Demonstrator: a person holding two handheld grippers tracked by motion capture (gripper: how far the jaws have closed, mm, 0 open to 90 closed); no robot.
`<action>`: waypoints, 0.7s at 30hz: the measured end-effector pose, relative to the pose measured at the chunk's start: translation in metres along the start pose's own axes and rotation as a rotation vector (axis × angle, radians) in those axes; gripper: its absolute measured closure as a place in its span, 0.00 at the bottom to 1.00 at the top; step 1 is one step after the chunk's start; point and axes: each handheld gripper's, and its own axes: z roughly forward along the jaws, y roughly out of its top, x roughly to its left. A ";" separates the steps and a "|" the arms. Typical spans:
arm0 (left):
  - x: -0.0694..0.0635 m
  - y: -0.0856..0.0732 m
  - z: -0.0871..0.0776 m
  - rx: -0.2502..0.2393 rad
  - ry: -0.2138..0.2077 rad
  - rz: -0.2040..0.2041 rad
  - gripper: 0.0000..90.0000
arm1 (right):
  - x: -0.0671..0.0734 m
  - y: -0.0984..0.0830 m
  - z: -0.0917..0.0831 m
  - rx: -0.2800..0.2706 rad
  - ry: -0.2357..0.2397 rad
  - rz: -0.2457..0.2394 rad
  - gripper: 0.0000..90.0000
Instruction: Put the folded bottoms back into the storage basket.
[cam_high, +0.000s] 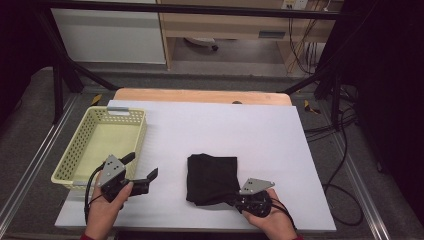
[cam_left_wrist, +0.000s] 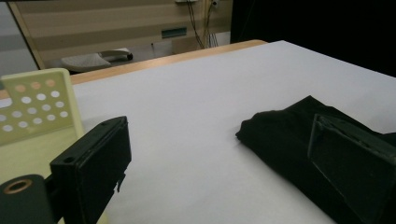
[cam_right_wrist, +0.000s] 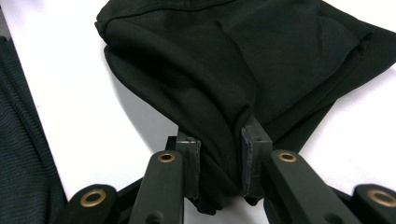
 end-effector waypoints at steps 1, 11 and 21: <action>-0.002 0.000 0.002 0.001 -0.007 0.001 0.07 | 0.000 0.000 0.000 0.001 0.000 -0.003 0.82; -0.018 0.001 0.029 0.055 -0.067 0.020 0.07 | 0.000 -0.002 0.001 0.008 0.001 0.002 0.80; -0.025 0.009 0.069 0.095 -0.092 0.024 0.07 | 0.000 -0.002 0.001 0.010 0.000 0.002 0.79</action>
